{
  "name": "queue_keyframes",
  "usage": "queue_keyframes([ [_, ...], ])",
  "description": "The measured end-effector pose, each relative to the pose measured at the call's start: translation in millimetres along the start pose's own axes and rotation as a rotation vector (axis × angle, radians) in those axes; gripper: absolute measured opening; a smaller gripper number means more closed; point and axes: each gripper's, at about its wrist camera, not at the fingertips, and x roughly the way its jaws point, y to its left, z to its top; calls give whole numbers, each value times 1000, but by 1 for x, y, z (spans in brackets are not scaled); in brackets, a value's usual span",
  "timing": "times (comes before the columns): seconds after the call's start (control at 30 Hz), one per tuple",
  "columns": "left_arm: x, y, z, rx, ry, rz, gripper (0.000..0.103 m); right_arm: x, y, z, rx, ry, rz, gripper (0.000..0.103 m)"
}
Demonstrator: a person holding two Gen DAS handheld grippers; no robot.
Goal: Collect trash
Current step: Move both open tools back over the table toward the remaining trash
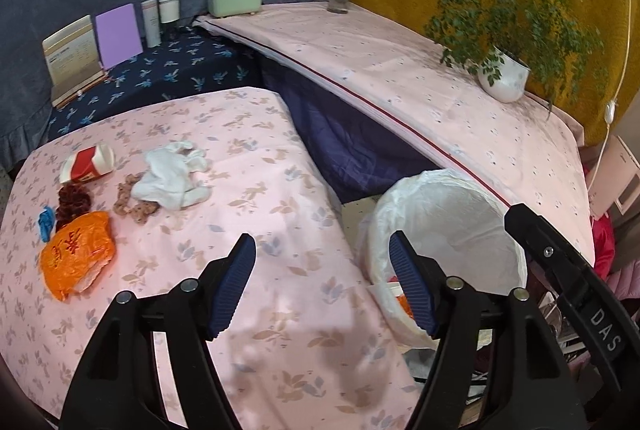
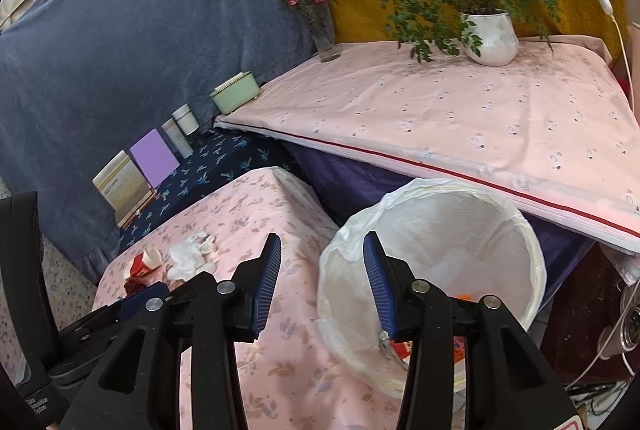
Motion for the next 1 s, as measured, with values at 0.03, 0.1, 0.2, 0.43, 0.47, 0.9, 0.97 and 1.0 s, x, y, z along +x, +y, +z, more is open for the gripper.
queue_keyframes([
  [0.03, -2, 6, 0, -10, -3, 8, 66, 1, 6, -1, -9, 2, 6, 43],
  [0.1, -5, 17, -1, -29, -7, 24, 66, 2, 17, -3, -26, 7, 16, 46],
  [0.2, -10, 34, -3, -60, -8, 47, 66, 4, 31, -7, -50, 15, 33, 46],
  [0.43, -20, 77, -8, -131, -11, 105, 66, 11, 68, -16, -111, 40, 71, 47],
  [0.47, -21, 83, -9, -141, -11, 118, 66, 12, 73, -17, -119, 44, 76, 47],
  [0.9, -33, 158, -24, -252, -9, 220, 66, 29, 137, -38, -219, 92, 129, 51],
  [0.97, -33, 170, -27, -271, -6, 232, 67, 33, 146, -41, -231, 98, 133, 52],
  [1.0, -33, 175, -29, -280, -4, 238, 67, 35, 149, -43, -236, 103, 136, 53],
])
